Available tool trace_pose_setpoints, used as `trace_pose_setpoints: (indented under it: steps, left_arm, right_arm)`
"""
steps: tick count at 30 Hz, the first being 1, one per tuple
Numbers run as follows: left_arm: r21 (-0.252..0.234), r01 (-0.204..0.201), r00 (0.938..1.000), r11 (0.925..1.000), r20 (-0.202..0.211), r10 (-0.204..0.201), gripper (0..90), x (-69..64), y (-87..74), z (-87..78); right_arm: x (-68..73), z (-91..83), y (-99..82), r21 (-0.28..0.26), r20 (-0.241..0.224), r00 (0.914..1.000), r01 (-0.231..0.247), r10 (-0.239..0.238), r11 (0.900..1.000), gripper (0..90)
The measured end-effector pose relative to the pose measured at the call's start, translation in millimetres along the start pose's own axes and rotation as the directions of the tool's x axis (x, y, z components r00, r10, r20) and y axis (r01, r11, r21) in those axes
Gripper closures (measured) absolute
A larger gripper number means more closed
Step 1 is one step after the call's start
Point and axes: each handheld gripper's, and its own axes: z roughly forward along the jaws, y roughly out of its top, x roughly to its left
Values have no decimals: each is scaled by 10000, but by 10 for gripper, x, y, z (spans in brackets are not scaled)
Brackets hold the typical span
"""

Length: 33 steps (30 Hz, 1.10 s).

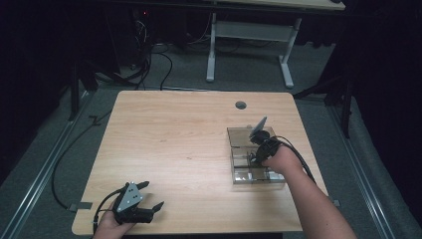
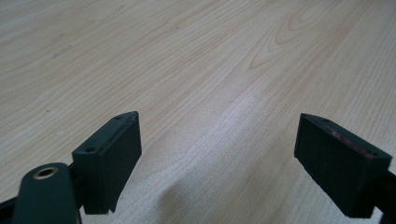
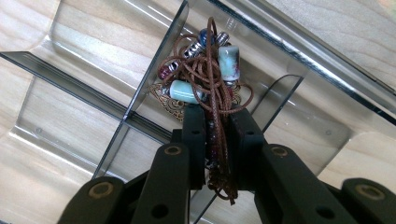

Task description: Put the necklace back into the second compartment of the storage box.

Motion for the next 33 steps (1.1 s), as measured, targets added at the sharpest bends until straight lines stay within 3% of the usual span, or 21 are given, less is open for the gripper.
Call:
trace_pose_setpoints:
  steps: [4, 7, 11, 15, 18, 19, 21, 24, 26, 33]
  left_arm:
    - [2, 6, 10000, 10000, 9, -6, 154, 0, 0, 0]
    - [40, 2, 10000, 10000, 22, -2, 154, 1, 1, -1]
    - [51, 7, 10000, 10000, 29, -7, 154, 2, 2, -1]
    - [66, 10, 10000, 10000, 23, -11, 154, 1, 2, 1]
    - [64, 5, 10000, 10000, 13, -5, 154, 0, 2, 1]
    - [60, 7, 10000, 10000, 12, -7, 154, 0, 2, 1]
    - [62, -5, 10000, 10000, 9, 5, 154, -1, 2, 1]
    - [82, 1, 10000, 10000, 26, -1, 155, 0, 3, 4]
    - [84, -1, 10000, 10000, 18, 1, 155, -1, 3, 4]
    - [87, 3, 10000, 10000, 8, -3, 155, -1, 3, 4]
  right_arm:
    - [20, 4, 5, -41, 112, 9998, 193, -193, 9998, 764]
    - [26, -27, 9, -191, 3, 10000, -43, 43, 9998, 716]
    - [-12, -149, -4, -589, -229, 9996, -154, 141, 9981, 644]
    - [-13, -302, -31, -940, -343, 9989, -346, 315, 9950, 632]
    - [-33, -379, -71, -1031, -383, 9991, -193, 155, 9945, 663]
    - [-37, -383, -97, -851, -418, 9986, -359, 324, 9957, 666]
    - [-66, -363, -134, -720, -325, 9993, -218, 195, 9972, 695]
    - [-102, -320, -198, -661, -502, 9982, -374, 341, 9971, 793]
    - [-93, -264, -213, -519, -323, 9992, -256, 239, 9983, 863]
    - [-35, -153, -73, -765, 31, 9999, -158, 161, 9969, 872]
